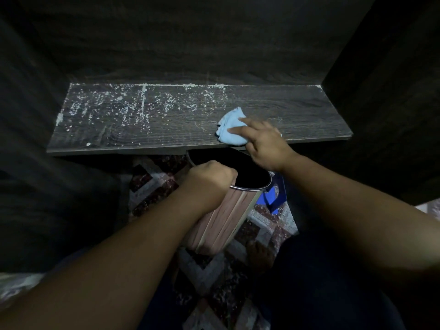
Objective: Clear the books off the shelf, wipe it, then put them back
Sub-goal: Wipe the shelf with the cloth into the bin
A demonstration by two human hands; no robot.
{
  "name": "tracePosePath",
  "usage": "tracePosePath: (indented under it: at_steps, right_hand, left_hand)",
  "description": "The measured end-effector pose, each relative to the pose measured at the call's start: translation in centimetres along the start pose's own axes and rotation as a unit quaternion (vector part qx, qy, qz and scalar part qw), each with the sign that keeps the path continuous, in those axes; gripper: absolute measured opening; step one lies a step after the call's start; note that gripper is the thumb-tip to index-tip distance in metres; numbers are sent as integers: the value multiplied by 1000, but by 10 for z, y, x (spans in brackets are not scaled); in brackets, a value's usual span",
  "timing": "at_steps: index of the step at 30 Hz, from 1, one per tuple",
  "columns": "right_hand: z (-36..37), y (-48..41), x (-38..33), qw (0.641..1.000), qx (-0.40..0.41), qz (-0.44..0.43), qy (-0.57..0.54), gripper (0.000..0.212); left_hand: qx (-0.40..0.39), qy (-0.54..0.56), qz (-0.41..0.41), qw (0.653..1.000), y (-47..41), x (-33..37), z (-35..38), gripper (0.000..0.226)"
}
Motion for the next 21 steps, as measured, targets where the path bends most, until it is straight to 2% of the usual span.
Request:
tracePosePath:
  at_steps: [5, 7, 9, 11, 15, 17, 21]
  right_hand:
    - [-15, 22, 4, 997, -9, -43, -62, 50]
    - [-28, 26, 12, 995, 30, -27, -87, 48]
    - [-38, 25, 24, 994, 94, 5, -59, 47]
    - [-41, 19, 36, 991, 121, 55, -26, 49]
    - [-25, 1, 38, 990, 50, 133, 13, 58]
    - [-14, -5, 30, 988, 39, 144, 35, 59]
    - [-7, 6, 16, 996, 34, 68, 36, 58]
  left_hand:
    - [-8, -63, 14, 998, 0, 13, 2, 37]
    - [-15, -79, 12, 997, 0, 15, 2, 40]
    - [-24, -82, 7, 996, -2, 16, 3, 40]
    - [-41, -76, 1, 996, -3, 17, 5, 37]
    - [-49, -76, 1, 996, -7, 18, 11, 35]
    - [-37, -79, 6, 996, -9, 19, 11, 34]
    - [-23, -72, 12, 997, -10, 22, 8, 34]
Point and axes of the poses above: each hand's wrist, its own y-axis away from the middle knuckle, its own z-axis out of the palm, x = y × z, the point moved 2 cm from there along -y, towards the middle knuckle, and after that the axes turned 12 degrees about z, right-handed, at the moved point
